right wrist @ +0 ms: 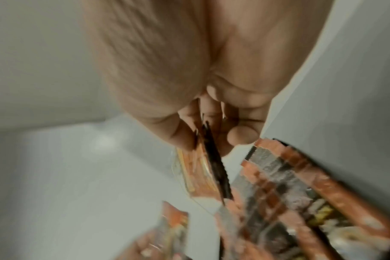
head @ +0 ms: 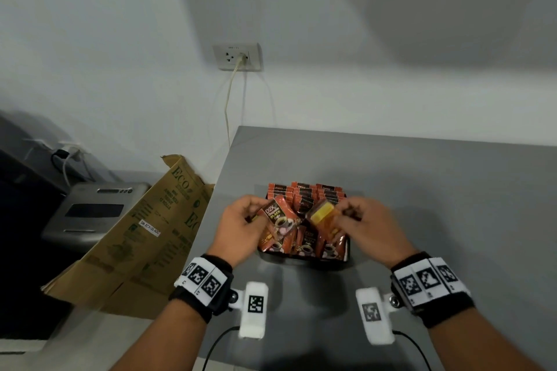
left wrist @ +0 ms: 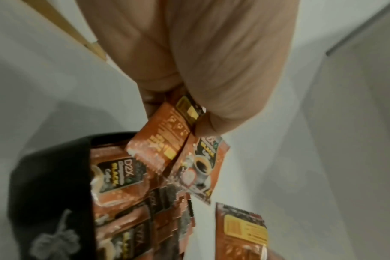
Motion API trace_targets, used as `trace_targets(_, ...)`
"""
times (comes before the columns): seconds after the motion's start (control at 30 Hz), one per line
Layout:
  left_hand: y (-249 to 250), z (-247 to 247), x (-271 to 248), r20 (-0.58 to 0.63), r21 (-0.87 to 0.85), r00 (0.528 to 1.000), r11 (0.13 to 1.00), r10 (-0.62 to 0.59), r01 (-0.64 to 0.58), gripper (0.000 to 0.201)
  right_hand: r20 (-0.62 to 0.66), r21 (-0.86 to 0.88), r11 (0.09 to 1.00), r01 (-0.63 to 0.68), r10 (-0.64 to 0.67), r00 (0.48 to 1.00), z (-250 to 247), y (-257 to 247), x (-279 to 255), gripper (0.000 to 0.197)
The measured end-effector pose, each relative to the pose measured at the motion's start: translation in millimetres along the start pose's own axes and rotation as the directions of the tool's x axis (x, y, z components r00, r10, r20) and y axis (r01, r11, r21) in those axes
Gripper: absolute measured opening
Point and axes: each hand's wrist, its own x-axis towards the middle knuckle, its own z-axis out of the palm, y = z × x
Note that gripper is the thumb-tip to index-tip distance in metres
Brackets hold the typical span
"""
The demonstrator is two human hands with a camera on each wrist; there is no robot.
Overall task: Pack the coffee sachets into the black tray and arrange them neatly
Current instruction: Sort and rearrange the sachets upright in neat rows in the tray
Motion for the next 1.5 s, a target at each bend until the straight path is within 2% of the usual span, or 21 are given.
trace_targets(0.07,4,4,6,-0.063,-0.107,0.996,0.993,-0.058,0.051,0.029,-0.105,0.306,0.951,-0.048,0.083,0.991,-3,-7,2,0.011)
trace_targets(0.13,8,13,10,-0.068,-0.210,0.991,0.972,-0.118,0.102,0.028,-0.052,0.537,0.837,-0.105,0.158,0.986,3,-18,4,0.010)
trace_targets(0.17,10,19,11,-0.055,-0.265,0.988,0.956,-0.141,0.122,0.027,-0.008,0.580,0.802,-0.144,0.182,0.983,8,-22,5,0.011)
trace_targets(0.27,21,37,14,-0.006,-0.460,0.982,0.872,-0.187,0.164,0.022,0.034,0.566,0.798,-0.207,0.229,0.973,26,-27,7,0.012)
trace_targets(0.37,35,48,16,0.102,-0.666,0.962,0.701,-0.253,0.255,0.009,-0.041,0.565,0.808,-0.165,0.228,0.973,37,-29,8,0.009)
trace_targets(0.43,41,52,14,0.217,-0.696,0.942,0.636,-0.254,0.332,0.024,-0.098,0.488,0.865,-0.115,0.185,0.978,40,-31,8,0.011)
trace_targets(0.5,44,55,11,0.240,-0.679,0.936,0.645,-0.256,0.350,0.031,-0.131,0.386,0.920,-0.072,0.132,0.982,43,-31,6,0.012)
trace_targets(0.63,41,60,14,0.161,-0.661,0.951,0.686,-0.265,0.303,0.037,-0.184,0.228,0.973,-0.035,0.078,0.980,42,-29,2,0.011)
trace_targets(0.73,38,61,13,0.140,-0.624,0.967,0.739,-0.214,0.254,0.037,-0.221,0.174,0.985,-0.005,0.043,0.974,35,-33,2,0.031)
trace_targets(0.77,39,62,12,0.141,-0.617,0.970,0.748,-0.200,0.244,0.037,-0.209,0.168,0.986,0.013,0.022,0.978,33,-35,2,0.032)
trace_targets(0.83,38,61,12,0.149,-0.612,0.969,0.751,-0.199,0.248,0.036,-0.219,0.151,0.988,0.027,0.007,0.976,28,-36,6,0.024)
trace_targets(0.93,34,56,16,0.173,-0.614,0.956,0.733,-0.239,0.294,0.029,-0.340,0.119,0.993,0.019,0.023,0.940,13,-35,10,0.016)
trace_targets(1.0,33,51,17,0.189,-0.603,0.938,0.719,-0.290,0.344,0.024,-0.400,0.132,0.985,0.111,-0.049,0.915,3,-38,10,0.012)
trace_targets(1.07,32,48,20,0.203,-0.585,0.917,0.709,-0.343,0.395,0.018,-0.368,0.117,0.974,0.195,-0.139,0.919,2,-43,5,0.016)
trace_targets(1.2,41,52,20,0.245,-0.581,0.907,0.697,-0.342,0.420,0.015,-0.182,-0.114,0.961,0.254,-0.271,0.945,19,-35,-6,0.024)
trace_targets(1.27,39,53,20,0.207,-0.575,0.938,0.741,-0.279,0.347,0.028,-0.163,-0.061,0.967,0.247,-0.254,0.953,24,-29,-8,0.024)
trace_targets(1.37,38,56,17,0.174,-0.557,0.970,0.795,-0.171,0.241,0.047,-0.227,0.211,0.968,0.136,-0.087,0.970,23,-30,-5,0.017)
trace_targets(1.43,40,60,13,0.188,-0.570,0.971,0.789,-0.147,0.230,0.053,-0.198,0.312,0.949,0.044,0.020,0.980,22,-32,-2,0.020)
trace_targets(1.5,41,60,11,0.200,-0.611,0.964,0.747,-0.173,0.261,0.050,-0.148,0.363,0.932,-0.001,0.059,0.987,23,-31,0,0.023)
